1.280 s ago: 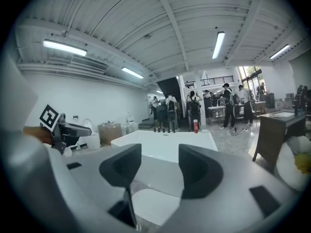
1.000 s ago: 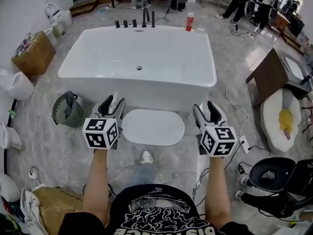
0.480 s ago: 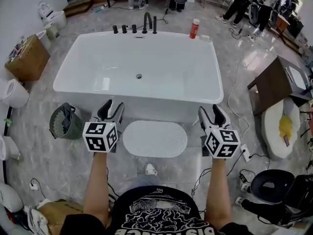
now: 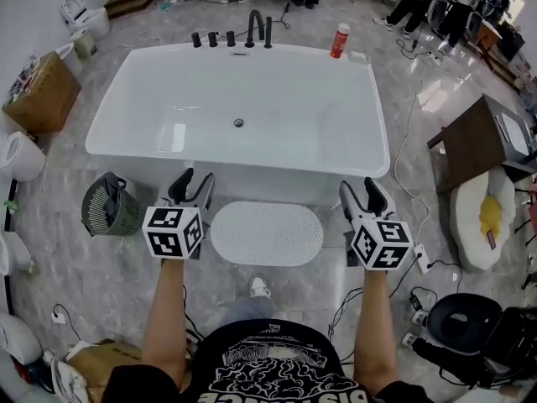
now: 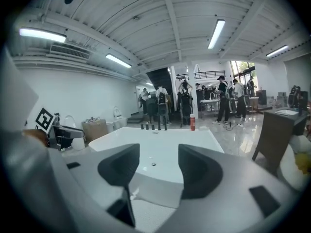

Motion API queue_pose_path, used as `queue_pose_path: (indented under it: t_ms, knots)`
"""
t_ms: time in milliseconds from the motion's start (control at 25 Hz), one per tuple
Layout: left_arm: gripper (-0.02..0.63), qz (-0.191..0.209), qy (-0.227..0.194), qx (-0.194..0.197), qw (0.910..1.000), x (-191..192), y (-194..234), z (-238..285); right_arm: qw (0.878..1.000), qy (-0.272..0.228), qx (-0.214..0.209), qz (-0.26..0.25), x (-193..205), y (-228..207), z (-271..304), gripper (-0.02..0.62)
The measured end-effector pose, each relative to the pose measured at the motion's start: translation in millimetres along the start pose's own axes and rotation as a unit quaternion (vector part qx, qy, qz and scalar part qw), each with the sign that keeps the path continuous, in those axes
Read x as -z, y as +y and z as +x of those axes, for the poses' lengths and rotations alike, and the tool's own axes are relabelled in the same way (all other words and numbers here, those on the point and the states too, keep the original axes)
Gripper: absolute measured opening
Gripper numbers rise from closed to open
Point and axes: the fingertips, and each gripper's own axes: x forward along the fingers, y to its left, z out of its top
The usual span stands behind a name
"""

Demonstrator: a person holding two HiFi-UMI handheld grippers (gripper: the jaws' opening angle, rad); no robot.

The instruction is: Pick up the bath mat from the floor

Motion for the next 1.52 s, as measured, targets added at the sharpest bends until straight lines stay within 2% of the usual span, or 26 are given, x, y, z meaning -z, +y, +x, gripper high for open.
queue_pose_path:
  t_ms: [560,800,1040,1240,1520]
  knots:
    - [0.213,-0.024,0.068,0.01,0.9973,62,33,41,0.998,0.056,0.005,0.014,54,-3,52,0.267]
    - [0.216,-0.034,0.097,0.013,0.9946,100,43,59,0.996,0.085,0.005,0.019,93,-6,69,0.268]
    - [0.216,-0.039,0.113,0.012,0.9928,146,44,79,0.994,0.105,0.006,0.036,143,-16,79,0.267]
    - [0.224,-0.061,0.124,0.004,0.9904,195,43,89,0.99,0.128,0.002,0.053,198,-32,82,0.267]
    - [0.229,-0.029,0.152,0.003,0.988,284,38,107,0.988,0.153,0.001,0.035,280,-57,90,0.268]
